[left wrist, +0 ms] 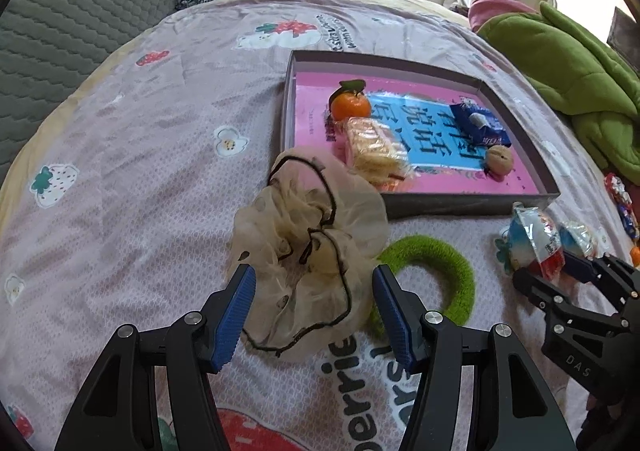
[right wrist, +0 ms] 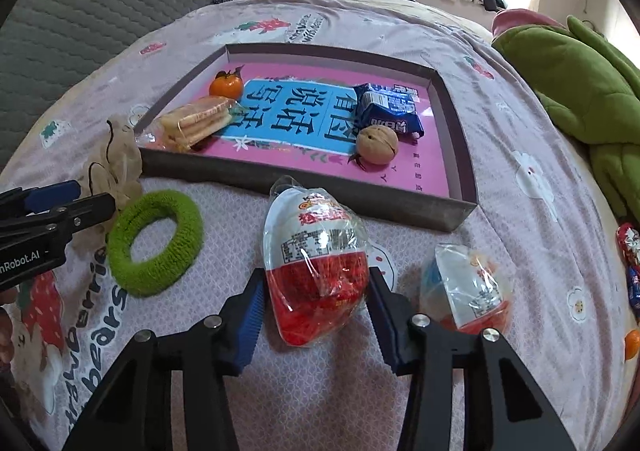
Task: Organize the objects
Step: 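Grasp a red candy egg with the right gripper while the left gripper grasps the beige mesh scrunchie, then lift the candy egg and scrunchie and carry both over the pink tray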
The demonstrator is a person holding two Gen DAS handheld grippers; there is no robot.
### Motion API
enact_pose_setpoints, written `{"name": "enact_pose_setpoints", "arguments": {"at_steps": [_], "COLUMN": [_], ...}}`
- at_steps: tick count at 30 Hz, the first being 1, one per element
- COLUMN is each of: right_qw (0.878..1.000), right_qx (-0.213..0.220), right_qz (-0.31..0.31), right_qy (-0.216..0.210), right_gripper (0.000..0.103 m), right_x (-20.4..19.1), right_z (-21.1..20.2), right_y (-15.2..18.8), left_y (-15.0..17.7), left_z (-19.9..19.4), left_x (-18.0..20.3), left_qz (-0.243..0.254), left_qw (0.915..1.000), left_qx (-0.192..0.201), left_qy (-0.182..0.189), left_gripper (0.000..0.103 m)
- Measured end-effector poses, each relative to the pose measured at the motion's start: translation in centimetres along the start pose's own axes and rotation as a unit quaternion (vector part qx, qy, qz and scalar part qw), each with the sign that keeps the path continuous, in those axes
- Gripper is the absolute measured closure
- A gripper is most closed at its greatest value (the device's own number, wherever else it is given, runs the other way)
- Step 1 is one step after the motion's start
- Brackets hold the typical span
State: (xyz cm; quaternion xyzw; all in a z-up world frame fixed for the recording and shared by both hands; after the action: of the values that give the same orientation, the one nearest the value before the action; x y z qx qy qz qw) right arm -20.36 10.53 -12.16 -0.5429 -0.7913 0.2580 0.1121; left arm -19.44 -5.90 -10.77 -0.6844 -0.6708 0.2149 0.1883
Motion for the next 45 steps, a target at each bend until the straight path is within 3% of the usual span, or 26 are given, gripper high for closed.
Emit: {"name": "enact_pose_setpoints", "arguments": {"at_steps": [9,12,16,19,31,45], "right_qw": [0.999,0.999,0.999,0.998,0.997,0.994], "right_qx": [0.007,0.009,0.014,0.021,0.041,0.075], "right_qz": [0.027,0.027,0.023,0.022,0.021,0.015], "right_qy": [-0.031,-0.038,-0.045,-0.051,-0.067,-0.077], "right_gripper": [0.054,0.054,0.054,0.054,0.054,0.054], "right_x": [0.0,-0.2,-0.8,-1.1,-1.9,-2.6], "right_z": [-0.4,-0.7,-1.4,-2.0,-4.6,-8.8], "right_y": [-0.4,-0.4,-0.4,-0.6,-1.0,-1.5], "left_y": [-0.5,-0.3,-0.1,0.1,0.3,-1.0], "left_z": [0.8,1.1,1.3,1.1,-1.8,-7.7], "left_x": [-0.3,-0.3,-0.2,-0.1,0.3,1.6], "left_qz": [-0.006,-0.005,-0.006,-0.004,0.003,0.010], "left_qw": [1.0000,0.9999,0.9999,0.9999,0.9998,0.9976], "left_qx": [-0.008,-0.010,-0.013,-0.010,0.021,0.069], "left_qy": [0.001,0.002,0.008,0.009,-0.004,-0.004], "left_gripper": [0.043,0.057,0.085,0.090,0.093,0.093]}}
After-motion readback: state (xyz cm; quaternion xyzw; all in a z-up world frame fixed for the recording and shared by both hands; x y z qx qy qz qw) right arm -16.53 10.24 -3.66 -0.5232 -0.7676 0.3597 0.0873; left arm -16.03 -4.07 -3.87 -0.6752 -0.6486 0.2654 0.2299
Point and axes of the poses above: each gripper's, at about its wrist camera, not at the fingertips, and z roughly the way its jaws point, x to its right, y to its underside, the point moved 6 cm from there along z, roughly the way its jaws point, and after that the axes turned 9 degrees about z, right-handed, at the moved point
